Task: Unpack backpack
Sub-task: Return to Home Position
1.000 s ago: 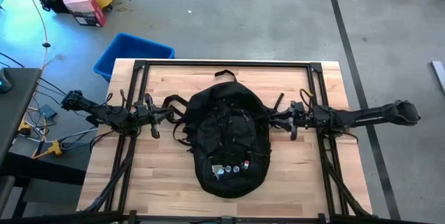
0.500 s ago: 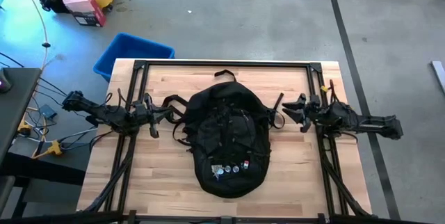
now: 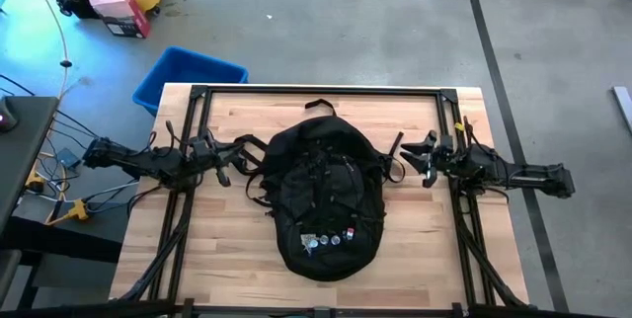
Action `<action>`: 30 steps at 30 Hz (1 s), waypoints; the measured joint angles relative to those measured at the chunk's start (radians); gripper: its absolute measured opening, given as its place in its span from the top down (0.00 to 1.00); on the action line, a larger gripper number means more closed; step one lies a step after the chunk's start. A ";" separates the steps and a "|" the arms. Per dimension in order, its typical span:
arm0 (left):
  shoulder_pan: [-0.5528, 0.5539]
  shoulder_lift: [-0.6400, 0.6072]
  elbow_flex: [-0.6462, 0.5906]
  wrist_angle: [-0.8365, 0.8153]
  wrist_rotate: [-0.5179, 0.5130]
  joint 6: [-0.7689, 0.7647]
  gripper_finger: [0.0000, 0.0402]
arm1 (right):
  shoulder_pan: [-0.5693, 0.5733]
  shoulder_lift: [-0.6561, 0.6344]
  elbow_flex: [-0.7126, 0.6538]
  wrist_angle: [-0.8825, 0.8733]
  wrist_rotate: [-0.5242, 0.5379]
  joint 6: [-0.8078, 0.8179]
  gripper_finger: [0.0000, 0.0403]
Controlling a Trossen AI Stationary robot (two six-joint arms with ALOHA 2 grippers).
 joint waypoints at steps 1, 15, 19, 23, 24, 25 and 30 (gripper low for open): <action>0.006 0.000 0.000 0.000 0.000 0.000 1.00 | 0.000 0.000 0.000 0.000 0.007 -0.004 0.69; 0.098 0.000 0.000 -0.001 0.001 0.000 1.00 | 0.000 0.000 0.000 -0.034 0.045 -0.151 0.69; 0.144 0.000 0.000 -0.001 0.001 0.000 1.00 | 0.000 0.000 0.000 -0.034 0.045 -0.151 0.69; 0.188 0.000 0.000 -0.001 0.001 0.000 1.00 | 0.000 0.000 0.000 -0.034 0.043 -0.151 0.69; 0.193 0.000 0.000 -0.001 0.000 0.000 1.00 | 0.000 0.000 0.000 -0.034 0.043 -0.151 0.69; 0.195 0.000 0.000 -0.001 0.000 0.000 1.00 | 0.000 0.000 0.000 -0.034 0.043 -0.151 0.69; 0.198 0.000 0.000 -0.002 0.000 0.000 1.00 | 0.000 0.000 0.000 -0.034 0.043 -0.152 0.69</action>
